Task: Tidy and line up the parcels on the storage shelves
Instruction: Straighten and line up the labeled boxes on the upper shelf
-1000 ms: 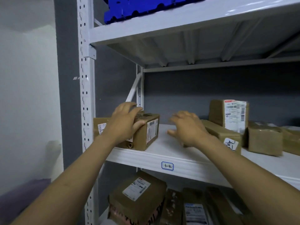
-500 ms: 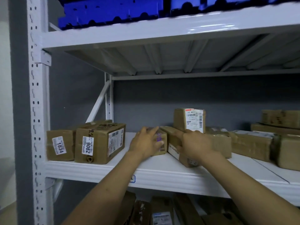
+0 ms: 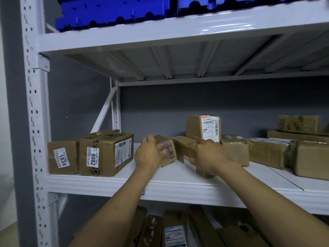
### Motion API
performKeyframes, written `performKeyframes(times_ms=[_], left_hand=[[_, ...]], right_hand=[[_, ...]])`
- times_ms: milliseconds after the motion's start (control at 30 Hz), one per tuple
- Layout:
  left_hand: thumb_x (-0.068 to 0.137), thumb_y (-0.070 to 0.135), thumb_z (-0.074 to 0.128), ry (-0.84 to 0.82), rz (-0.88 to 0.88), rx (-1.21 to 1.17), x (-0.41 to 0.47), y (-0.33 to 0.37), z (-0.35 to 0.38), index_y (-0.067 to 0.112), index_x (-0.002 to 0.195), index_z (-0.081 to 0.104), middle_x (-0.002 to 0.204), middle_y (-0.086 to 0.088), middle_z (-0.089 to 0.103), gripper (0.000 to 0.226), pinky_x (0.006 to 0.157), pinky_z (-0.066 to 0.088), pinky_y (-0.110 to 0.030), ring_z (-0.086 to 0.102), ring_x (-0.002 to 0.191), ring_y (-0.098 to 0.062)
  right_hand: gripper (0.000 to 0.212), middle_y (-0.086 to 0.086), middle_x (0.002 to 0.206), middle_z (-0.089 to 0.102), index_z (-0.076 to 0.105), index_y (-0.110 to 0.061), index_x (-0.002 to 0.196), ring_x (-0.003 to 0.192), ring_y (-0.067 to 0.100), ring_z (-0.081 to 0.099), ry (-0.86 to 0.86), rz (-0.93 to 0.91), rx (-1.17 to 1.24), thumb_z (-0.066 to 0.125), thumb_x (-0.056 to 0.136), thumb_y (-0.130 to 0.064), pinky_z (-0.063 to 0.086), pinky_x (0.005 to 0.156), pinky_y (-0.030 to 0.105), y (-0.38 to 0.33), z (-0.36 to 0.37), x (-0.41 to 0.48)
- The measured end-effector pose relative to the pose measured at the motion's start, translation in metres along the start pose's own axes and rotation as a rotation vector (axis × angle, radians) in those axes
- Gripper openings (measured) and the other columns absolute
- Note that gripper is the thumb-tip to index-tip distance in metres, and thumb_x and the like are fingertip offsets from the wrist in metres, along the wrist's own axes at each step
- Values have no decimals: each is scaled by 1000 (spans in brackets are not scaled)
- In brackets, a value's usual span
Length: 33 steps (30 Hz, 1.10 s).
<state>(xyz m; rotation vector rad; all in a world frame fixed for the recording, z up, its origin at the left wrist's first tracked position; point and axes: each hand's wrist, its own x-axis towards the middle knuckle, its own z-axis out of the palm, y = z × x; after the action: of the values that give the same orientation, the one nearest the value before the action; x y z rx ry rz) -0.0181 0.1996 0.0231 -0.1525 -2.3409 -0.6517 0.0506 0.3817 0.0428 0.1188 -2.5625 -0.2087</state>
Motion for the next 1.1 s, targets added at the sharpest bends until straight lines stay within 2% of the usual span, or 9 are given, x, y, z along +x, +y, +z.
performKeyframes(times_ms=[67, 200, 333, 433, 633, 733, 867, 1000, 1100], left_hand=[[83, 44, 67, -52, 77, 30, -2, -4, 2, 20, 130, 40, 125, -7, 47, 59, 76, 48, -34, 56, 105, -28], [82, 63, 58, -114, 216, 159, 3, 5, 9, 43, 149, 16, 132, -10, 33, 82, 92, 45, -36, 43, 117, -28], [84, 64, 54, -239, 277, 218, 15, 28, 15, 41, 147, 29, 145, -10, 25, 71, 105, 40, -43, 35, 130, -34], [84, 59, 59, -306, 279, 260, 20, 29, 17, 39, 144, 34, 143, -9, 33, 68, 101, 43, -43, 37, 130, -34], [78, 52, 70, -232, 286, 143, 13, 7, 1, 36, 132, 45, 138, 0, 40, 61, 91, 46, -36, 45, 121, -26], [78, 57, 68, -124, 243, 110, 0, 1, -12, 35, 119, 52, 126, 3, 47, 50, 79, 45, -32, 51, 112, -23], [82, 47, 61, 112, 165, 40, -14, -14, -24, 29, 104, 57, 110, 2, 57, 28, 69, 42, -29, 56, 98, -22], [80, 64, 54, 25, 149, 128, -21, -15, -33, 34, 134, 46, 125, 0, 48, 62, 79, 47, -35, 51, 112, -24], [74, 80, 49, 0, 121, 247, -23, -4, -34, 30, 127, 55, 121, -4, 45, 73, 77, 49, -35, 51, 109, -25]], right_hand=[[50, 6, 135, 51, 41, -33, 141, 113, 30, 51, -35, -11, 19, 45, 93, -43, 43, 87, 39, 2, -1, -1], [57, 5, 134, 54, 34, -36, 145, 112, 29, 53, -39, -9, 92, 51, 91, -42, 48, 88, 39, 9, -4, -4], [49, 5, 123, 59, 44, -28, 135, 106, 29, 56, 49, 29, 91, 55, 89, -39, 47, 84, 37, 15, 2, -8], [45, 3, 123, 58, 47, -27, 133, 107, 28, 55, 91, 48, 58, 52, 90, -40, 45, 84, 36, 15, 6, -10], [41, 2, 121, 57, 49, -28, 132, 105, 27, 55, 182, 115, 40, 47, 93, -41, 41, 81, 33, 13, 11, -13], [42, 2, 123, 58, 51, -29, 133, 110, 26, 52, 159, 107, 60, 48, 93, -43, 41, 86, 35, 11, 9, -10], [43, 2, 126, 58, 54, -29, 132, 118, 25, 48, 198, 24, 144, 51, 92, -44, 35, 97, 36, -2, -3, -11], [33, 0, 112, 64, 60, -29, 121, 108, 24, 54, 252, -100, 192, 53, 91, -38, 37, 90, 33, -21, -16, -14], [21, -1, 103, 65, 65, -21, 103, 96, 22, 57, 213, -177, 265, 55, 91, -35, 42, 76, 32, -30, -18, -15]])
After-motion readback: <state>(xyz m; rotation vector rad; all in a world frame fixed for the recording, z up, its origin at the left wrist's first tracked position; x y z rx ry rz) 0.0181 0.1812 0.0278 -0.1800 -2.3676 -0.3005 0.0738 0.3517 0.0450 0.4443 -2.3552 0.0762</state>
